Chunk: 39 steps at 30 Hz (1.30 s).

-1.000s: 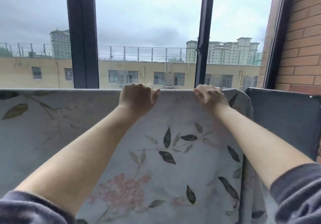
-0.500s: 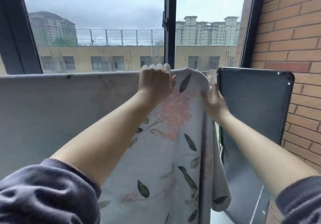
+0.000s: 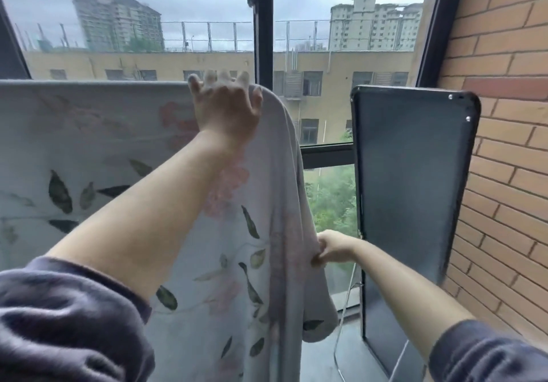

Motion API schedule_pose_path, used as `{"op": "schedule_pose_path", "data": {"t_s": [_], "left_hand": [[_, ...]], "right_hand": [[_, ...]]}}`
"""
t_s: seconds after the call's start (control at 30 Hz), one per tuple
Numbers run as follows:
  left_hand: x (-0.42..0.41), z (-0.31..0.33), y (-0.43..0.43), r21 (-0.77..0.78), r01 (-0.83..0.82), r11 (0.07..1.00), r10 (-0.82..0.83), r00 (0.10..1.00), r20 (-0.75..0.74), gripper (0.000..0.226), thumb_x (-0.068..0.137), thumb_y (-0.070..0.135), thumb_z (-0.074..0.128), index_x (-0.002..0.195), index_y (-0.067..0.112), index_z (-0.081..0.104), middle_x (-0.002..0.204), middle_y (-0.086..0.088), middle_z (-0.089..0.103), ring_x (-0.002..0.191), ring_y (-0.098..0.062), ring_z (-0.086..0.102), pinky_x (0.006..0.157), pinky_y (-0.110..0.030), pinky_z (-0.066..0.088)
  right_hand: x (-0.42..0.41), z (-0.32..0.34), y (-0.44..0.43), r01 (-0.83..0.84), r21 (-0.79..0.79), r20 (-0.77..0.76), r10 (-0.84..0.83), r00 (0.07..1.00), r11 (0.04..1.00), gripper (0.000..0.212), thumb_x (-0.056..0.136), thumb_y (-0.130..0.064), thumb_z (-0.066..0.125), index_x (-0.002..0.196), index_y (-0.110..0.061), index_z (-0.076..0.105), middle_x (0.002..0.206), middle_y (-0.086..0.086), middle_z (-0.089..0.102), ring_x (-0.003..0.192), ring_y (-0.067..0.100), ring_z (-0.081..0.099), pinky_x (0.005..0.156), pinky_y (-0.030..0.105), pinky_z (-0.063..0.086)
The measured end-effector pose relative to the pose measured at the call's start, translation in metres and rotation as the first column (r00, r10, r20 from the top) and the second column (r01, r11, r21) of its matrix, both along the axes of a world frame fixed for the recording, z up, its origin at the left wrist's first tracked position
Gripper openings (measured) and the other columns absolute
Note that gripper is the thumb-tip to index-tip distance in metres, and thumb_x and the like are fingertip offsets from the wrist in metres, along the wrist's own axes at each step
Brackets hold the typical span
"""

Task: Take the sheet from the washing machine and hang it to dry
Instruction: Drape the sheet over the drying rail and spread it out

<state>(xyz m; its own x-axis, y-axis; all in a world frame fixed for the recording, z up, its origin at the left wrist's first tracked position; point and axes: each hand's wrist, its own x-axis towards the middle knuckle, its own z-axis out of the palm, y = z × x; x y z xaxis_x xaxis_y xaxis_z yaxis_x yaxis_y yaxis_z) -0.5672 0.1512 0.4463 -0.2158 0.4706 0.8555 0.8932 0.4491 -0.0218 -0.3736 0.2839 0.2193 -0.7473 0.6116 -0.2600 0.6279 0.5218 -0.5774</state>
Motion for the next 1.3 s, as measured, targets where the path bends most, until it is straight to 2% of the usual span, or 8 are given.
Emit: {"op": "schedule_pose_path", "data": {"t_s": [0.07,0.17,0.37,0.5,0.73,1.03,1.17,1.3], "left_hand": [[0.0,-0.002,-0.001,0.025,-0.016,1.0,0.016,1.0,-0.001,0.043,0.095,0.044,0.028,0.113,0.015,0.055,0.109,-0.017,0.058,0.107,-0.032,0.05,0.1,-0.048,0.027],[-0.004,-0.003,-0.002,0.059,-0.036,0.998,0.036,0.999,0.003,0.044,0.095,0.045,0.025,0.107,0.014,0.054,0.104,-0.018,0.057,0.104,-0.033,0.049,0.098,-0.047,0.028],[-0.003,-0.003,-0.007,0.079,-0.059,0.995,0.061,0.998,-0.013,0.046,0.096,0.045,0.024,0.105,0.011,0.053,0.104,-0.021,0.056,0.105,-0.035,0.048,0.098,-0.048,0.027],[0.008,-0.005,-0.003,0.073,-0.061,0.995,0.062,0.998,-0.009,0.045,0.096,0.045,0.023,0.106,0.011,0.052,0.108,-0.022,0.055,0.109,-0.035,0.046,0.102,-0.05,0.024],[0.007,-0.004,-0.004,0.068,-0.091,0.994,0.092,0.996,-0.008,0.049,0.096,0.046,0.022,0.109,0.008,0.051,0.113,-0.025,0.054,0.114,-0.039,0.044,0.107,-0.057,0.019],[0.008,-0.004,-0.012,0.035,-0.08,0.996,0.081,0.997,-0.018,0.051,0.095,0.046,0.023,0.11,0.004,0.049,0.114,-0.028,0.052,0.112,-0.041,0.044,0.104,-0.057,0.023],[0.024,-0.017,-0.004,-0.086,-0.133,0.987,0.135,0.991,0.02,0.054,0.092,0.043,0.031,0.132,0.007,0.035,0.142,-0.023,0.031,0.135,-0.04,0.025,0.111,-0.063,0.003],[0.057,-0.054,0.017,-0.246,-0.113,0.963,0.05,0.967,-0.25,0.061,0.088,0.04,0.043,0.143,0.019,0.026,0.156,-0.01,0.007,0.145,-0.032,0.003,0.107,-0.065,-0.007]], "right_hand": [[0.006,-0.001,-0.002,0.045,0.204,0.04,-0.054,0.998,0.978,0.016,0.078,-0.009,0.061,0.066,-0.019,0.063,0.066,-0.002,0.066,0.081,0.029,0.069,0.066,0.028,0.052],[0.028,0.022,0.016,0.332,0.445,-0.056,-0.344,0.937,0.832,0.014,0.08,-0.011,0.046,0.076,-0.017,0.058,0.081,0.002,0.06,0.084,0.026,0.061,0.064,0.029,0.044],[0.098,0.074,0.069,0.837,0.174,-0.546,-0.657,0.52,0.519,0.02,0.081,0.002,0.038,0.093,-0.006,0.052,0.093,0.016,0.057,0.085,0.035,0.054,0.067,0.032,0.039],[0.122,0.065,0.065,0.755,0.192,-0.527,-0.583,0.618,0.628,0.009,0.091,-0.014,0.042,0.09,-0.009,0.048,0.092,0.02,0.056,0.085,0.034,0.052,0.067,0.034,0.035],[0.147,0.06,0.046,0.427,0.374,-0.411,-0.266,0.872,0.823,0.063,0.059,-0.079,0.041,0.092,-0.026,0.047,0.089,-0.004,0.06,0.082,0.019,0.055,0.068,0.033,0.042],[0.155,0.073,0.052,0.598,0.408,-0.422,-0.439,0.793,0.689,0.038,0.088,-0.045,0.057,0.068,-0.014,0.052,0.066,0.003,0.055,0.069,0.027,0.049,0.059,0.032,0.033],[0.147,0.067,0.058,0.538,0.171,-0.475,-0.409,0.779,0.826,0.031,0.084,-0.029,0.062,0.064,-0.009,0.048,0.064,0.002,0.047,0.065,0.017,0.042,0.058,0.03,0.029],[0.157,0.056,0.054,0.406,0.068,-0.358,-0.357,0.863,0.911,0.017,0.076,-0.015,0.069,0.084,0.0,0.065,0.075,0.004,0.059,0.072,0.017,0.053,0.063,0.031,0.04]]}}
